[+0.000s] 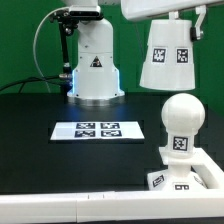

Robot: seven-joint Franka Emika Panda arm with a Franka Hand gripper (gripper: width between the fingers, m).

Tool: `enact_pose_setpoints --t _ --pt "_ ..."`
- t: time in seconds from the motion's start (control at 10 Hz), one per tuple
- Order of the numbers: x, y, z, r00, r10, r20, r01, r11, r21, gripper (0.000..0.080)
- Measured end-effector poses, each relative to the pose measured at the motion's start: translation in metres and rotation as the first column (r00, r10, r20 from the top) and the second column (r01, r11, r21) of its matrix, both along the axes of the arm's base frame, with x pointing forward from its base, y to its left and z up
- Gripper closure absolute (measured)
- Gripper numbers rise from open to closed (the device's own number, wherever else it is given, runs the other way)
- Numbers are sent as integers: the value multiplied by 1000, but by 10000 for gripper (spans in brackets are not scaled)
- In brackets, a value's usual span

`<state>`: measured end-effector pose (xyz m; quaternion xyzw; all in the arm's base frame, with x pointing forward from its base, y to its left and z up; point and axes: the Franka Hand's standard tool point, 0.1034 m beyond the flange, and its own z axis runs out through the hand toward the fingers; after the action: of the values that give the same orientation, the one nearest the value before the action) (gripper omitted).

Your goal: Assemble lamp

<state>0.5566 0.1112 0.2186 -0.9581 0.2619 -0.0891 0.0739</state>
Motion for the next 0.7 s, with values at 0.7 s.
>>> enact_pose_setpoints --t 0.7 --pt "46 5 16 999 15 42 -14 1000 -16 760"
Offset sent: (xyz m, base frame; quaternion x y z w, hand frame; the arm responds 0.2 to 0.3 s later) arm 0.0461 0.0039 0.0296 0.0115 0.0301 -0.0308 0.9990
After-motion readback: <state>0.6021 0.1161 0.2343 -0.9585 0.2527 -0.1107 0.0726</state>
